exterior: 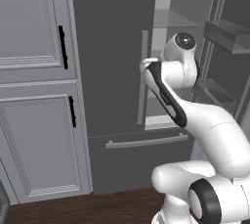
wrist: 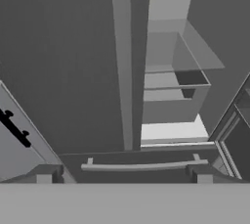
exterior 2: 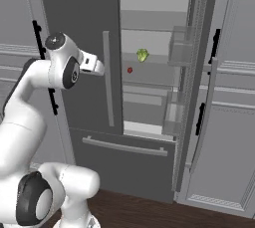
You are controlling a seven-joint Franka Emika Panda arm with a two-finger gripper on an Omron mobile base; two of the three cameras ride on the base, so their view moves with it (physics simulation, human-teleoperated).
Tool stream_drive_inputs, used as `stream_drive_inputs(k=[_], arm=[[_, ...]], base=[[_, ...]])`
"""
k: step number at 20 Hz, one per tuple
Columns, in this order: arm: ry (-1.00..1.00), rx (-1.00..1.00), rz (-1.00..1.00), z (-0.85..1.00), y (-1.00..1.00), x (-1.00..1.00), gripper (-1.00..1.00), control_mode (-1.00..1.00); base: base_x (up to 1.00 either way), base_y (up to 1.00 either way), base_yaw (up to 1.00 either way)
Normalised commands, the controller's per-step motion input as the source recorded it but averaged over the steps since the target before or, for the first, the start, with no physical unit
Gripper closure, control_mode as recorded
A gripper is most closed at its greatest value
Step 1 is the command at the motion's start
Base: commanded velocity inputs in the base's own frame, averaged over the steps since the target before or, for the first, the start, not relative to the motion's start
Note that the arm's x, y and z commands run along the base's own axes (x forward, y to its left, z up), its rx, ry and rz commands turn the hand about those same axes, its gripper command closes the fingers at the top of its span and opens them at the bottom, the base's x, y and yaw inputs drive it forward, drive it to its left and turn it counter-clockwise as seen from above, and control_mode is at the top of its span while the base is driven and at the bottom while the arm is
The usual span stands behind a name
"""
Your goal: Take the strawberry from the fridge and place it on top of the pancake, located on the dining counter.
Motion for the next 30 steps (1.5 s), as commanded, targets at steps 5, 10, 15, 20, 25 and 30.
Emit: stream_drive_inputs(k=[5, 10, 15, 20, 25, 30], arm=[[0.09, 0.00, -0.02, -0.03, -0.09, 0.61, -1.00, -1.00], [-0.01, 0.00, 0.00, -0.19, 0.00, 0.61, -1.00, -1.00], [-0.01, 0.00, 0.00, -0.27, 0.00, 0.62, -1.00, -1.00], [0.00, 0.00, 0.00, -0.26, 0.00, 0.61, -1.00, -1.00], [0.00, 0.00, 0.00, -0.16, 0.00, 0.62, -1.00, -1.00], [-0.01, 0.00, 0.00, -0.16, 0.00, 0.57, -1.00, -1.00]], base=[[0.00, 0.00, 0.00], [0.00, 0.00, 0.00], [0.00, 0.00, 0.00], [0.00, 0.00, 0.00], [0.00, 0.00, 0.00], [0.00, 0.00, 0.00]])
